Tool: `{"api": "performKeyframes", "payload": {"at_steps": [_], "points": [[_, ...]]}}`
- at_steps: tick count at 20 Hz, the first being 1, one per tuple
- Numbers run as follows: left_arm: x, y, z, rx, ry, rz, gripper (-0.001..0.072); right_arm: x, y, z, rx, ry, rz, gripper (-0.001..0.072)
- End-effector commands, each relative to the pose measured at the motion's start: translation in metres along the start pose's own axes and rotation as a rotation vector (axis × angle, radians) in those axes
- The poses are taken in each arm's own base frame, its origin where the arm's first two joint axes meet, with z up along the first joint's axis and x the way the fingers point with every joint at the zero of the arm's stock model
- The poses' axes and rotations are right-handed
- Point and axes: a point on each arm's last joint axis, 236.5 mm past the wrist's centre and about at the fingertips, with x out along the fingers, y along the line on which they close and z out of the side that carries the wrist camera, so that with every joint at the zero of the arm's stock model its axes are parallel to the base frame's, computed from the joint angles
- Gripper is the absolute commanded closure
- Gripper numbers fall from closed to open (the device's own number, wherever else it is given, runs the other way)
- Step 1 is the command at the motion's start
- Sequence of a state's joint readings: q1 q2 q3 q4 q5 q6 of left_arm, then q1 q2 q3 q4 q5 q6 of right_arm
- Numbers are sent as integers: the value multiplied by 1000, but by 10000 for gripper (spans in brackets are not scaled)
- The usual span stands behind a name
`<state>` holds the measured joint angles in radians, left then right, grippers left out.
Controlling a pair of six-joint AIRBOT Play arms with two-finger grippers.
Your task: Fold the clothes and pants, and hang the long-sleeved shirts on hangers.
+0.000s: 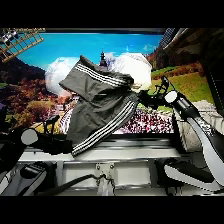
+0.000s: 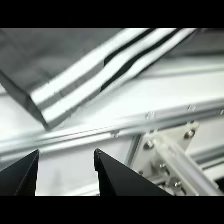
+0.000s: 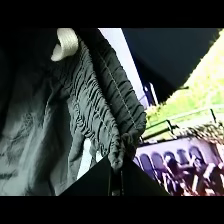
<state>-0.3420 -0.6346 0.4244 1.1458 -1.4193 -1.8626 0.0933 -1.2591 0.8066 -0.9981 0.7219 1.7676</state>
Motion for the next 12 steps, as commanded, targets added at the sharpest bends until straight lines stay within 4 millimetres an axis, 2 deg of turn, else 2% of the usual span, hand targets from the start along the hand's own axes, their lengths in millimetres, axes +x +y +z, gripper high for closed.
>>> {"api": "performKeyframes", "payload": {"at_steps": [1, 3, 7, 12], "points": [[15, 6, -18, -18, 73, -8, 344, 0, 0, -1, -9, 3, 0, 687], [18, 8, -19, -23, 78, -6, 344, 0, 0, 0, -8, 1, 0, 687], [27, 7, -8, -40, 27, -27, 344, 0, 0, 0, -8, 0, 0, 687], [43, -8, -5, -108, 8, -134, 343, 0, 0, 0, -8, 2, 1, 687]]}}
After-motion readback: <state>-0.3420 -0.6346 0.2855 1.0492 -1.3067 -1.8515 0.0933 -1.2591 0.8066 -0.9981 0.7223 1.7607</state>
